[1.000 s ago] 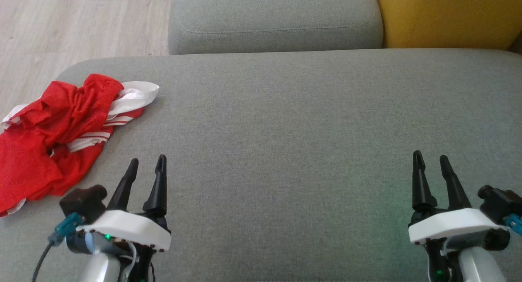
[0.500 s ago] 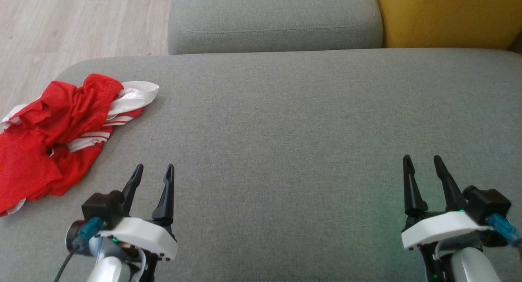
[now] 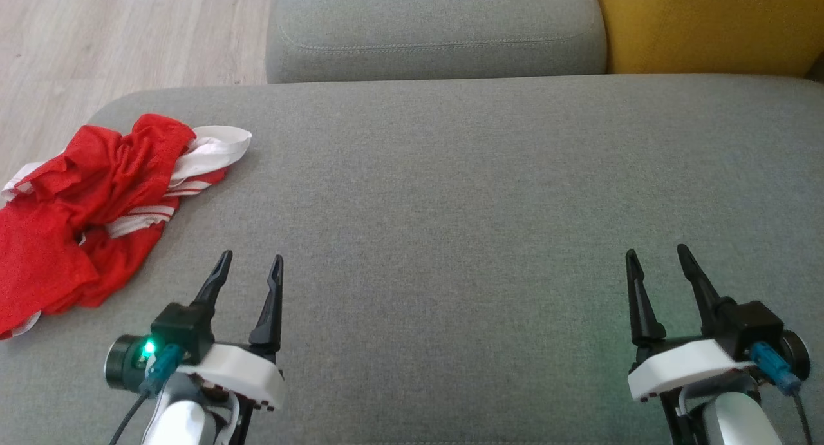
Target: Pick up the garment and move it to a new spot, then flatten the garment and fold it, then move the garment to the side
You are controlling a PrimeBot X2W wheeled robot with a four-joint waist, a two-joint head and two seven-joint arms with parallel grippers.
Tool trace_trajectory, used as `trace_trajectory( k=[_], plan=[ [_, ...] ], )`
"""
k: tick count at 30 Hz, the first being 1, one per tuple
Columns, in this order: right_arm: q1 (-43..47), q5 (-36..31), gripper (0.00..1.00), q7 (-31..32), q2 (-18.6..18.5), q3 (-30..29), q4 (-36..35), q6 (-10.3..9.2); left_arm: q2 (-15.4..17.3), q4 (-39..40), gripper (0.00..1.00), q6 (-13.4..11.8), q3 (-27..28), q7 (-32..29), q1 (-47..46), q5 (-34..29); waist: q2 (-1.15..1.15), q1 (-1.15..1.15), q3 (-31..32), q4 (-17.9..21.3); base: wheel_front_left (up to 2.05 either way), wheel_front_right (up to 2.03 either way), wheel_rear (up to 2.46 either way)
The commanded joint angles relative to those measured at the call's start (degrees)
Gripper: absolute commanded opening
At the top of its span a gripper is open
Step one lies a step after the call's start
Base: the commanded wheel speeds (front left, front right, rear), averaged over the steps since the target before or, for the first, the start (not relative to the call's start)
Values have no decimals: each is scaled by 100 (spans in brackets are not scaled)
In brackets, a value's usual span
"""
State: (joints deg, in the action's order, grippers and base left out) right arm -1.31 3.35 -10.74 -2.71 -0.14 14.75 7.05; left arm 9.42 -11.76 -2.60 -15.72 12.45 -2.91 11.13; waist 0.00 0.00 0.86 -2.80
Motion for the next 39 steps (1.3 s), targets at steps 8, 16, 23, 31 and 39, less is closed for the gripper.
trace_trajectory(
  k=[8, 16, 23, 31, 39],
  plan=[
    [-98, -285, 100, -218, -18, 128, -178, 43, 41, 179, 100, -114, 312, 211, -302, -430, 0, 0, -9, -15, 0, 0, 0],
    [-77, -118, 100, -269, -18, 113, -175, 44, -56, 149, 100, -53, 483, 255, -228, -483, 0, 0, -17, -5, 0, 0, 0],
    [-94, 84, 100, -275, -17, 92, -112, 44, -156, 95, 100, 45, 618, 255, -206, -459, 0, 0, -18, -2, 0, 0, 0],
    [-115, 258, 100, -280, -17, 85, -70, 44, -243, -2, 100, 140, 729, 255, -187, -426, 0, 0, -18, 6, 0, 0, 0],
    [-145, 356, 100, -271, -17, 96, -81, 44, -306, -156, 100, 237, 811, 255, -204, -391, 0, 0, -21, 7, 0, 0, 0]
  ],
)
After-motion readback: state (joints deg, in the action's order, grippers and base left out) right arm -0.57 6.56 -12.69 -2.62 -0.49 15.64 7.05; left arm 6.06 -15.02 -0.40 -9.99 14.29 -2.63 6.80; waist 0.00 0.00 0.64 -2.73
